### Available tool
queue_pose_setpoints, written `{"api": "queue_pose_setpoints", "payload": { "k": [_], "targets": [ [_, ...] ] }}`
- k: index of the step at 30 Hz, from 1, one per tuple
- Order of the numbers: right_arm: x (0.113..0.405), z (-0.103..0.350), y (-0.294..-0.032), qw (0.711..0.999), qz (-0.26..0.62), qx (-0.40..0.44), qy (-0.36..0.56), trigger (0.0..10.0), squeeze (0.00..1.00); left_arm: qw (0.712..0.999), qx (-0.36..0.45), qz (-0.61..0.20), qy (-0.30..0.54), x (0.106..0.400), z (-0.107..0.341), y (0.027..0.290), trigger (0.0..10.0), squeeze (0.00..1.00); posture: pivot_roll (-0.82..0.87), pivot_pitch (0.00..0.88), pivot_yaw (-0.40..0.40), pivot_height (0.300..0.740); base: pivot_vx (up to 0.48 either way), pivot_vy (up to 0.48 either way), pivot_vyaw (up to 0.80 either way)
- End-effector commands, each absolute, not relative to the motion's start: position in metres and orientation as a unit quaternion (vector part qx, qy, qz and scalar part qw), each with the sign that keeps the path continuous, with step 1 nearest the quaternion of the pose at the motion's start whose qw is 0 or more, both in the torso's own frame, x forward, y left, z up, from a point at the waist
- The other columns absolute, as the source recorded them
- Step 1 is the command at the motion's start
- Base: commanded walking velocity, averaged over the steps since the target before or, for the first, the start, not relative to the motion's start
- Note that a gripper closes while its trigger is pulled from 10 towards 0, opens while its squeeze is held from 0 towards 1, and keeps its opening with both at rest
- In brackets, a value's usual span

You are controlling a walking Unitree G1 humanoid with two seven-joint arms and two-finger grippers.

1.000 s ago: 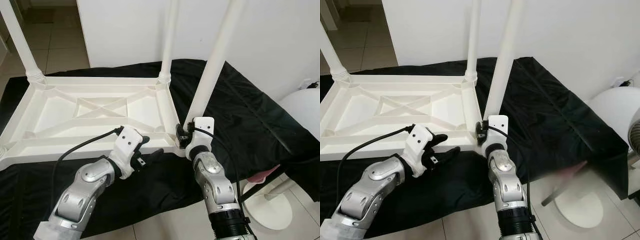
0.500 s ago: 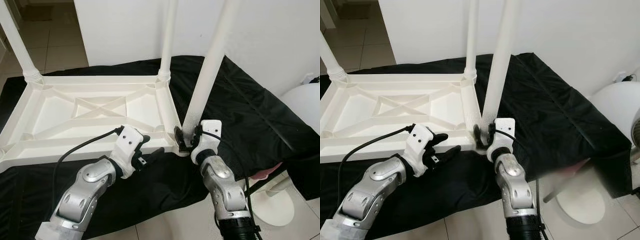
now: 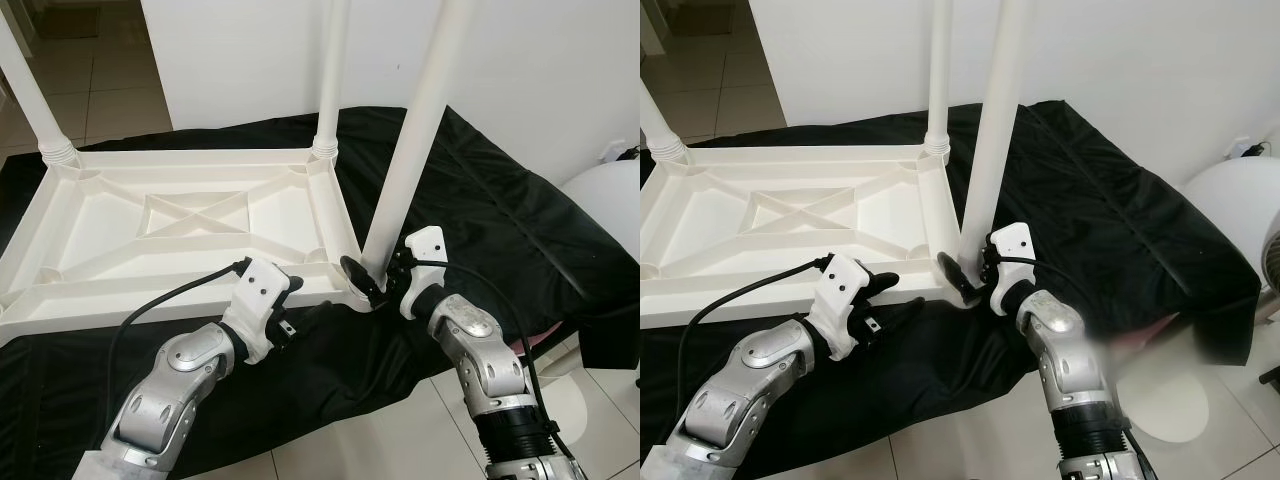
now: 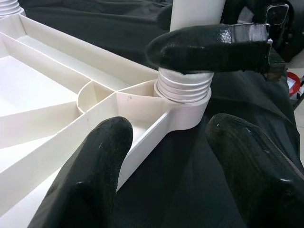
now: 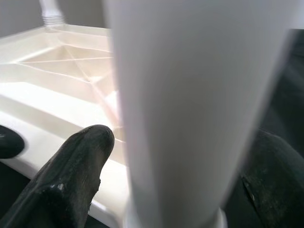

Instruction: Building children table

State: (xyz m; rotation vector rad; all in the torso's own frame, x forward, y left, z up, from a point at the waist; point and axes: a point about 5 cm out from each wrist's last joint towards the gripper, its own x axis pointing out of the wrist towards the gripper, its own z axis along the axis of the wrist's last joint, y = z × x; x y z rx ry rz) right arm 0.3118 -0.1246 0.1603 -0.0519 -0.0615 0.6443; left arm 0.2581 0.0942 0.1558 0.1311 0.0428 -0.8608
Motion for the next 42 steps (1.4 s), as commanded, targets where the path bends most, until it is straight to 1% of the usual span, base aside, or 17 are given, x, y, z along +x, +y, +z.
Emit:
{"api": "queue_pose_setpoints", "payload": {
  "k": [1, 2, 3, 5, 8, 10, 20, 22, 25, 26, 27, 28, 29, 39, 40, 41, 42],
  "targets": [
    [0.321, 0.163, -0.122, 0.924, 0.377, -0.045, -0.037, 10.0, 0.0, 0.901, 0.065, -0.428, 0.021, 0.256, 0.158, 0.089, 10.0, 0.0, -0.03, 0.08, -0.037, 0.74, 0.0, 0.0, 0.0],
    [0.321, 0.163, -0.122, 0.924, 0.377, -0.045, -0.037, 10.0, 0.0, 0.901, 0.065, -0.428, 0.021, 0.256, 0.158, 0.089, 10.0, 0.0, -0.03, 0.08, -0.037, 0.74, 0.0, 0.0, 0.0],
    [0.326, 0.163, -0.117, 0.908, 0.413, -0.055, -0.039, 10.0, 0.0, 0.901, 0.066, -0.429, 0.019, 0.256, 0.159, 0.09, 10.0, 0.0, -0.02, 0.074, -0.035, 0.74, 0.0, 0.0, 0.0],
    [0.326, 0.163, -0.117, 0.908, 0.413, -0.055, -0.039, 10.0, 0.0, 0.901, 0.066, -0.429, 0.019, 0.256, 0.159, 0.09, 10.0, 0.0, -0.02, 0.074, -0.035, 0.74, 0.0, 0.0, 0.0],
    [0.33, 0.164, -0.108, 0.888, 0.454, -0.054, -0.037, 10.0, 0.0, 0.9, 0.069, -0.43, 0.017, 0.256, 0.16, 0.089, 10.0, 0.0, 0.0, 0.063, -0.033, 0.74, 0.0, 0.0, 0.0],
    [0.331, 0.164, -0.105, 0.883, 0.465, -0.056, -0.037, 10.0, 0.0, 0.899, 0.069, -0.433, 0.016, 0.256, 0.161, 0.088, 10.0, 0.0, 0.01, 0.058, -0.035, 0.74, 0.0, 0.0, 0.0],
    [0.339, 0.161, -0.102, 0.87, 0.487, -0.069, -0.028, 10.0, 0.0, 0.89, 0.076, -0.449, 0.028, 0.249, 0.157, 0.089, 10.0, 0.0, 0.04, 0.041, -0.064, 0.74, 0.0, 0.0, 0.0],
    [0.34, 0.157, -0.106, 0.864, 0.497, -0.079, -0.023, 10.0, 0.0, 0.886, 0.08, -0.456, 0.036, 0.244, 0.154, 0.088, 10.0, 0.0, 0.05, 0.039, -0.071, 0.74, 0.0, 0.0, 0.0],
    [0.34, 0.155, -0.108, 0.863, 0.499, -0.082, -0.02, 10.0, 0.0, 0.885, 0.082, -0.457, 0.039, 0.243, 0.152, 0.088, 10.0, 0.0, 0.05, 0.039, -0.071, 0.74, 0.0, 0.0, 0.0],
    [0.34, 0.153, -0.111, 0.862, 0.5, -0.085, -0.017, 4.4, 0.0, 0.884, 0.083, -0.459, 0.042, 0.242, 0.151, 0.088, 10.0, 0.0, 0.05, 0.039, -0.071, 0.74, 0.0, 0.0, 0.0],
    [0.341, 0.151, -0.116, 0.862, 0.498, -0.089, -0.012, 1.5, 0.0, 0.883, 0.085, -0.459, 0.044, 0.242, 0.15, 0.089, 10.0, 0.0, 0.04, 0.039, -0.071, 0.74, 0.0, 0.0, 0.0],
    [0.341, 0.151, -0.116, 0.862, 0.498, -0.089, -0.012, 1.5, 0.0, 0.883, 0.085, -0.459, 0.044, 0.242, 0.15, 0.089, 10.0, 0.0, 0.04, 0.039, -0.071, 0.74, 0.0, 0.0, 0.0],
    [0.342, 0.15, -0.12, 0.863, 0.496, -0.092, -0.01, 0.0, 0.0, 0.883, 0.086, -0.46, 0.045, 0.242, 0.15, 0.089, 10.0, 0.0, 0.04, 0.038, -0.07, 0.74, 0.0, 0.0, 0.0],
    [0.344, 0.151, -0.128, 0.868, 0.488, -0.093, -0.011, 0.0, 0.0, 0.88, 0.088, -0.464, 0.045, 0.243, 0.15, 0.088, 10.0, 0.0, 0.03, 0.04, -0.063, 0.74, 0.0, 0.0, 0.0],
    [0.344, 0.153, -0.129, 0.872, 0.481, -0.088, -0.014, 10.0, 0.0, 0.88, 0.088, -0.465, 0.046, 0.242, 0.15, 0.088, 10.0, 0.0, 0.02, 0.042, -0.059, 0.74, 0.0, 0.0, 0.0],
    [0.344, 0.153, -0.129, 0.872, 0.481, -0.088, -0.014, 10.0, 0.0, 0.88, 0.088, -0.465, 0.046, 0.242, 0.15, 0.088, 10.0, 0.0, 0.02, 0.042, -0.059, 0.74, 0.0, 0.0, 0.0],
    [0.345, 0.154, -0.13, 0.879, 0.47, -0.083, -0.016, 10.0, 0.0, 0.879, 0.088, -0.466, 0.047, 0.242, 0.15, 0.088, 10.0, 0.0, 0.02, 0.042, -0.058, 0.74, 0.0, 0.0, 0.0]
  ]
}}
